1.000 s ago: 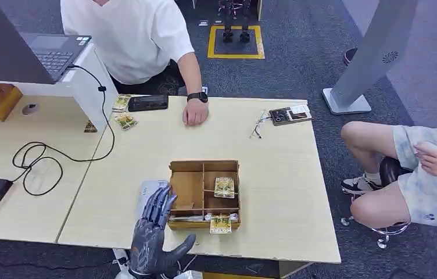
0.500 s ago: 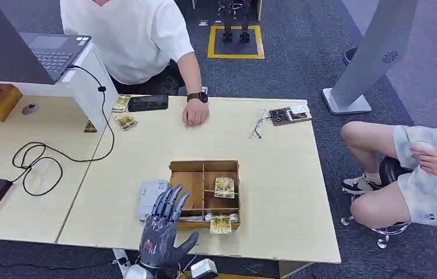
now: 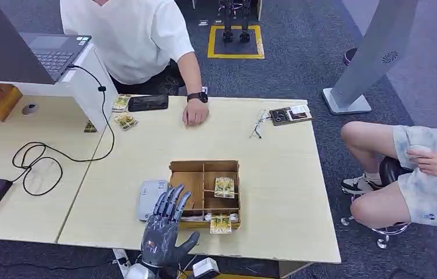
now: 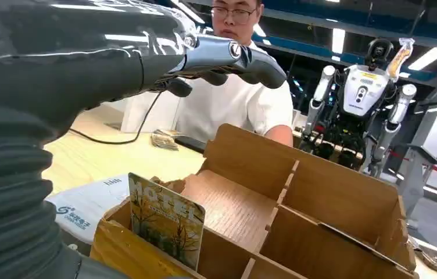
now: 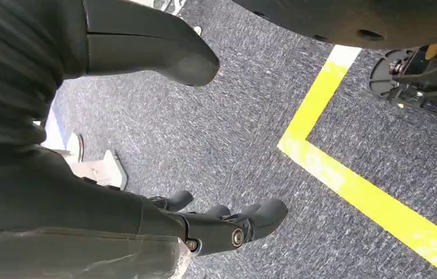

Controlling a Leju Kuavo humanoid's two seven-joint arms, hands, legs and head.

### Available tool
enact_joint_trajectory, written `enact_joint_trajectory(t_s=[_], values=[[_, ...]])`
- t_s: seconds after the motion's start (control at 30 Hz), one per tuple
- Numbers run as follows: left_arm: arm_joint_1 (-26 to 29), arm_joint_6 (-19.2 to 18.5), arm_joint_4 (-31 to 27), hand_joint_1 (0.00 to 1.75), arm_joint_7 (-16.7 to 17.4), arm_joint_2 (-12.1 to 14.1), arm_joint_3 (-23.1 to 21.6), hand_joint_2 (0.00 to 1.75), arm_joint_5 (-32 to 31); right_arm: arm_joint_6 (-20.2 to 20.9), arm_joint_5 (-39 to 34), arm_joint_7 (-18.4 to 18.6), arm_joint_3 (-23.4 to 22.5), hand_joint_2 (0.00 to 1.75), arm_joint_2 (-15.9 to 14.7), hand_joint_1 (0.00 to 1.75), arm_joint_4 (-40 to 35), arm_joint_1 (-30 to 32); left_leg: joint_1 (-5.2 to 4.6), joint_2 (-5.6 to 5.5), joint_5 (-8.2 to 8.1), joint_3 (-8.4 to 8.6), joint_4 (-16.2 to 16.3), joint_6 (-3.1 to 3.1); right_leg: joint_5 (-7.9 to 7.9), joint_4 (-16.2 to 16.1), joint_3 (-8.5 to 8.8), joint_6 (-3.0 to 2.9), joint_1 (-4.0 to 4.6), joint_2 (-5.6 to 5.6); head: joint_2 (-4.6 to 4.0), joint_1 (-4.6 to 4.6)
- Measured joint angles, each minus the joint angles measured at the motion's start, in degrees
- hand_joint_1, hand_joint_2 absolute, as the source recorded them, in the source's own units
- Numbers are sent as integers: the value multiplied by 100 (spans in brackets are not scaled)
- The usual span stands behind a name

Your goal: Pass the card to the sensor for recognition and then transmit it.

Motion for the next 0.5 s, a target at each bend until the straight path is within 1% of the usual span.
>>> enact_joint_trajectory(t_s=[0.07, 0.17, 0.33, 0.5], values=[[-1, 0, 2, 0, 44, 0, 0, 175, -15, 0, -2, 0, 0, 175, 0, 0, 0, 0, 0, 0, 0, 0, 0, 0, 0, 0, 0, 0, 0, 0, 0, 0], [-7, 0, 2, 0, 239, 0, 0, 175, -179, 0, -2, 0, 0, 175, 0, 0, 0, 0, 0, 0, 0, 0, 0, 0, 0, 0, 0, 0, 0, 0, 0, 2], [-35, 0, 2, 0, 785, 11, -2, 175, -516, -2, -11, 15, -9, 175, 0, 0, 0, 0, 0, 0, 0, 0, 0, 0, 0, 0, 0, 0, 0, 0, 0, 0], [-77, 0, 2, 0, 1251, 39, -35, 175, -658, -2, -11, 48, -42, 175, 0, 0, 0, 1, 0, 0, 0, 0, 0, 0, 0, 0, 0, 0, 0, 0, 0, 0]])
